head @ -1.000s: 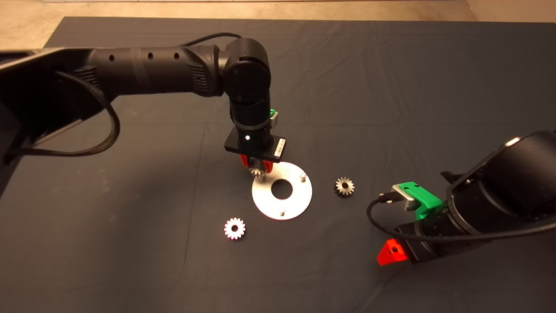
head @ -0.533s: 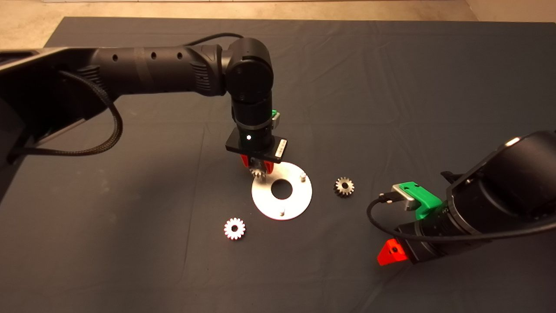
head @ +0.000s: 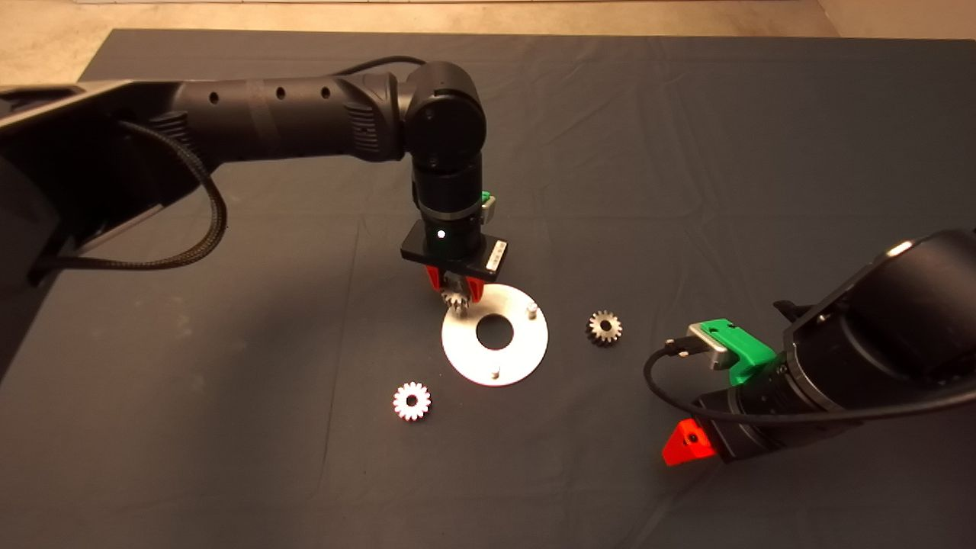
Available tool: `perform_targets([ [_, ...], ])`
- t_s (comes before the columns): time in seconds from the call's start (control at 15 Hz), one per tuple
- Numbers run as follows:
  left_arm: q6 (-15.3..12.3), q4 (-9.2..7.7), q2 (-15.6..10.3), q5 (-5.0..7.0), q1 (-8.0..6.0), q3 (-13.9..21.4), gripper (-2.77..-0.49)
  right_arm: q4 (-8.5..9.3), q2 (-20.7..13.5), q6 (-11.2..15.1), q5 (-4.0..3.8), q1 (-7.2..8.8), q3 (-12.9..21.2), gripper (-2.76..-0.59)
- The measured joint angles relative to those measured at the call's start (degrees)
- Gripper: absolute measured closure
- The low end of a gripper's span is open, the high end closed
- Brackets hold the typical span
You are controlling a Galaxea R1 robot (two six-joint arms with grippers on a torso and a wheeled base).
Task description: Install three planetary gears onto the carrier pins
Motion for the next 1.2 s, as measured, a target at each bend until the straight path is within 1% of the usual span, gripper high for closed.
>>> perform_targets([
  [0.4,0.02,-0.72,0.56,0.01,0.0,-0.16,-0.96,0.0,0.0,0.0,0.02,0.0,0.0,-2.75],
  [0.6,0.02,-0.73,0.65,0.01,0.04,-0.16,-0.96,0.0,0.01,0.0,0.02,0.0,0.0,-2.75],
  [0.87,0.0,-0.74,1.28,0.01,0.69,-0.17,-0.96,0.0,0.43,0.0,0.02,0.0,0.0,-2.75],
  [1.2,-0.04,-0.72,1.38,0.01,0.66,-0.16,-0.95,0.0,0.95,0.0,0.02,0.0,0.0,-2.75],
])
